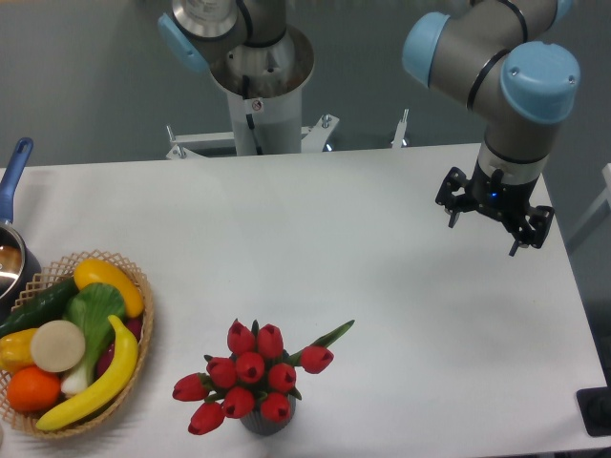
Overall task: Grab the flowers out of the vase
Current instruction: 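Move the open gripper toward the red tulips in the dark vase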
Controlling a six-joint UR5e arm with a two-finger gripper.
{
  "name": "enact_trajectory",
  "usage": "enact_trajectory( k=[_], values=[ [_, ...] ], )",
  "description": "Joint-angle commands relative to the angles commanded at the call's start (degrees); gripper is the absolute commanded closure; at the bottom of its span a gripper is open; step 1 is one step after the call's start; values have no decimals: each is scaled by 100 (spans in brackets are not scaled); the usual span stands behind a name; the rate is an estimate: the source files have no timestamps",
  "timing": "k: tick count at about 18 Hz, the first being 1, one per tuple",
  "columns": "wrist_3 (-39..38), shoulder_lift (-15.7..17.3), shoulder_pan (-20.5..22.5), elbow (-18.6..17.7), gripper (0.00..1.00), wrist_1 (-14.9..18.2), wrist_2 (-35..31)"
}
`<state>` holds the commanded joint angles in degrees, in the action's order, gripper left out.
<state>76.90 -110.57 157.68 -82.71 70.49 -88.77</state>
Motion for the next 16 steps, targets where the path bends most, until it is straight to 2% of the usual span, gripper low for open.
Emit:
enact_trajectory(
  k=[6,8,10,13,16],
  values=[
    [-44,9,0,-18,0,18,53],
    [-53,9,35,-61,0,18,245],
    [-53,26,88,-219,0,-17,447],
    [-88,96,132,-553,0,-236,641],
    [-324,149,123,-580,0,-290,677]
  ],
)
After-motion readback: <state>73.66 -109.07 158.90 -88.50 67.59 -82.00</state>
